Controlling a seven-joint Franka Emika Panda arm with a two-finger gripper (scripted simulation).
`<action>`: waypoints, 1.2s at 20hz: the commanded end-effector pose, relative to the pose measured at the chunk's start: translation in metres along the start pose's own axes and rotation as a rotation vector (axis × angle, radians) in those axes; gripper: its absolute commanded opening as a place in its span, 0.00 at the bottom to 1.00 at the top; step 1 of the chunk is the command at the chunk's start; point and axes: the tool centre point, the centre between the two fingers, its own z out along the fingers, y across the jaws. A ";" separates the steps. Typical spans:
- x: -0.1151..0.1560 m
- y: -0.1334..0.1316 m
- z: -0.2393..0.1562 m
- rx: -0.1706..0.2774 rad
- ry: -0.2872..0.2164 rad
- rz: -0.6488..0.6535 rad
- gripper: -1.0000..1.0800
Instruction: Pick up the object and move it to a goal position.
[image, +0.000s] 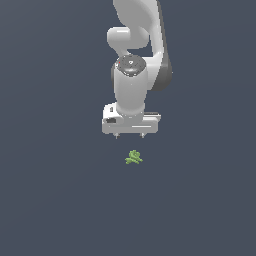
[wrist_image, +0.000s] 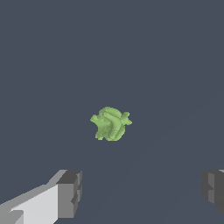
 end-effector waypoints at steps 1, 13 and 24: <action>0.000 0.000 0.000 0.000 0.000 0.000 0.96; 0.012 -0.015 -0.007 0.028 0.031 -0.013 0.96; 0.013 -0.015 0.000 0.029 0.025 0.080 0.96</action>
